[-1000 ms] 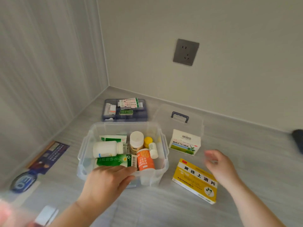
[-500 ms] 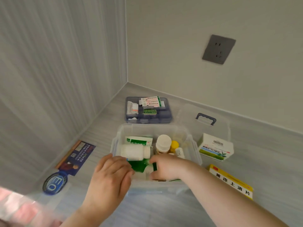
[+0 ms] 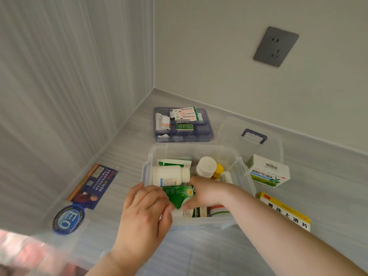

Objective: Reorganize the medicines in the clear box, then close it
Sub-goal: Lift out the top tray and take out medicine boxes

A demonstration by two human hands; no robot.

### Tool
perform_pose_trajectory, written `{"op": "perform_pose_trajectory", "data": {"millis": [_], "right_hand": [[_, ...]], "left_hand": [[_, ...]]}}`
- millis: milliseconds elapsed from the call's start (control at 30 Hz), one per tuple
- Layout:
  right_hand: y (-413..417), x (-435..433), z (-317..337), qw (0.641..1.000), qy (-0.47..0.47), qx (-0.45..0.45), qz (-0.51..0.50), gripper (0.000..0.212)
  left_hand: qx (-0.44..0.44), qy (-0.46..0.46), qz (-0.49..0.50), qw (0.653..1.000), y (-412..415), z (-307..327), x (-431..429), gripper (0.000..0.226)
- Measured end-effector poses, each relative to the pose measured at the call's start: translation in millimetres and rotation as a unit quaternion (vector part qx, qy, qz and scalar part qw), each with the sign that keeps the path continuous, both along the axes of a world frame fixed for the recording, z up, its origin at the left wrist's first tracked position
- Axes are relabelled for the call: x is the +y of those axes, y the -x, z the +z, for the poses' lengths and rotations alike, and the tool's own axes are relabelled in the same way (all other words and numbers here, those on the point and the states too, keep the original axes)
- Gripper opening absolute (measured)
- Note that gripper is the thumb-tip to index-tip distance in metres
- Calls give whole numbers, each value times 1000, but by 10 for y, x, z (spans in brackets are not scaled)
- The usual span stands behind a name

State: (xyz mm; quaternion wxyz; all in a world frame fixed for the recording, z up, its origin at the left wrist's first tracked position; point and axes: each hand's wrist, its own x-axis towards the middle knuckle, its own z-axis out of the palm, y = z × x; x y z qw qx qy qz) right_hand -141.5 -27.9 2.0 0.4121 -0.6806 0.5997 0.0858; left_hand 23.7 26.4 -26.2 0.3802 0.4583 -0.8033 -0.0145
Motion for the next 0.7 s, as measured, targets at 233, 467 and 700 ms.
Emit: {"op": "perform_pose_trajectory", "data": {"millis": [233,467,700], "right_hand": [[108,-58,-17,998,13,-11,-55,49],[176,-42,17,992,22,-78,-101,40],[306,21,328,984,86,-108,-110,31]], "left_hand": [[10,0,-1,1000,6,-4,5,59],[18,-11,0,1000,9,20,23,61],[22,-30,-3,999,10,34,39,61]]}}
